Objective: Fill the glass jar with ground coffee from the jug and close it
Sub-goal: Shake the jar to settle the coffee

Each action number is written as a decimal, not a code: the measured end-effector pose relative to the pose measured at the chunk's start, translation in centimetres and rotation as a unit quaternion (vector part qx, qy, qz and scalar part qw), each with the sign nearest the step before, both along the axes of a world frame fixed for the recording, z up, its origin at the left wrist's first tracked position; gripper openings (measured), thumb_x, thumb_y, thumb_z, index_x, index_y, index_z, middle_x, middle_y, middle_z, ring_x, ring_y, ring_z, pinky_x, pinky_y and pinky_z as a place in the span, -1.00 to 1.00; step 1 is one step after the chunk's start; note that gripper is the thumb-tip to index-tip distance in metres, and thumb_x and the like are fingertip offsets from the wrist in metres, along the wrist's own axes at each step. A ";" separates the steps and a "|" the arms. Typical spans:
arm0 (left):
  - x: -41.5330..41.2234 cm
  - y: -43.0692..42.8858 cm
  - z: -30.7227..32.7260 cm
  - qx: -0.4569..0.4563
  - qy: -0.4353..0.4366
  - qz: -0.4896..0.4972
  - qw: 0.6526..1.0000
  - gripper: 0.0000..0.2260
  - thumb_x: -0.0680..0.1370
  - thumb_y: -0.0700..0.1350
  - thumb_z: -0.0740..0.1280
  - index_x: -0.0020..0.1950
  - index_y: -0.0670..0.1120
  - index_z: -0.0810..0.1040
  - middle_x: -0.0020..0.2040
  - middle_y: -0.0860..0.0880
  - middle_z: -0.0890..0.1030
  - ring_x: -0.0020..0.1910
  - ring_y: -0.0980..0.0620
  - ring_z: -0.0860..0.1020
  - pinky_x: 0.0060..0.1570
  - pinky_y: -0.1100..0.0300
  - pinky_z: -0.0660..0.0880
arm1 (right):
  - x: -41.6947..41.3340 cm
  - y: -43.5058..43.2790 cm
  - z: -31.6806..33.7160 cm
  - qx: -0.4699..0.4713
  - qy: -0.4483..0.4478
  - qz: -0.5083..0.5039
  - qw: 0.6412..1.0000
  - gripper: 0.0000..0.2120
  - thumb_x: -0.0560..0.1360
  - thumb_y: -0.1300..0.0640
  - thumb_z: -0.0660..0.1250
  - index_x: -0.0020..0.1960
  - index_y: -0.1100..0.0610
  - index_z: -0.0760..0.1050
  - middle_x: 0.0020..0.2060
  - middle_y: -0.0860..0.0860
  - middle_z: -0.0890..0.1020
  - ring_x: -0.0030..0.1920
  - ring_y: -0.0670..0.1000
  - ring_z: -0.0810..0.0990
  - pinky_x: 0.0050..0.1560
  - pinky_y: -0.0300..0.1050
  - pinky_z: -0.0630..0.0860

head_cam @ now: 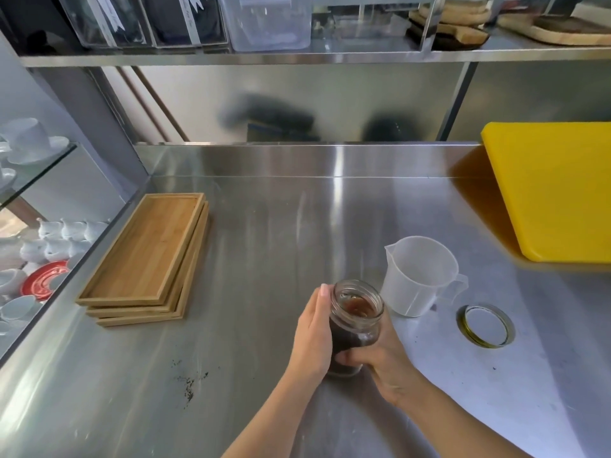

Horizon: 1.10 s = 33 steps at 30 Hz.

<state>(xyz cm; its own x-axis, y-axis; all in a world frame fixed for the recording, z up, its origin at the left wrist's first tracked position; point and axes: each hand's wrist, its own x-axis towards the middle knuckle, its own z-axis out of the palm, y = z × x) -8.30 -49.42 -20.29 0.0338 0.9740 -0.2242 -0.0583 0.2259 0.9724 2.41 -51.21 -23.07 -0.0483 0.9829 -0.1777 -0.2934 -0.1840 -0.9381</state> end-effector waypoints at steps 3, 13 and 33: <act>-0.5 0.6 0.9 -0.046 -0.035 0.039 0.998 -0.61 0.60 0.10 0.14 -0.26 0.07 0.69 -0.25 0.08 0.72 -0.17 0.16 0.65 -0.01 0.16 0.49 | 0.0 -0.3 0.5 0.009 -0.024 -0.005 1.000 -0.19 -0.03 0.49 0.47 0.14 0.03 0.39 -0.05 0.04 0.66 0.05 0.07 0.61 0.05 -0.01 0.56; -2.9 1.9 1.9 -0.332 -0.251 -0.037 0.909 -0.74 0.31 0.03 0.28 -0.20 -0.11 0.64 -0.21 -0.14 0.65 -0.15 -0.16 0.57 0.02 0.02 0.46 | 0.0 1.0 3.7 0.108 -0.067 0.091 0.988 -0.43 0.26 0.18 0.46 0.24 0.05 0.40 0.10 -0.09 0.62 0.21 -0.05 0.51 0.12 -0.26 0.43; -1.5 2.0 0.7 -0.223 -0.156 0.067 0.960 -0.66 0.40 0.20 0.31 -0.17 -0.03 0.71 -0.17 -0.05 0.74 0.04 -0.09 0.65 0.24 -0.01 0.46 | -3.4 1.8 2.6 -0.110 0.102 -0.184 0.972 -0.56 0.59 -0.03 0.09 -0.29 0.07 0.63 -0.39 -0.04 0.69 -0.25 -0.07 0.62 -0.13 -0.17 0.46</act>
<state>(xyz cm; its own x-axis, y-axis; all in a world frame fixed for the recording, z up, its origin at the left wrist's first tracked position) -9.84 -47.46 -19.55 0.0483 0.7843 -0.6185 -0.3883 0.5852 0.7119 -0.97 -49.40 -20.52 0.2427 0.8799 -0.4084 -0.5523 -0.2207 -0.8039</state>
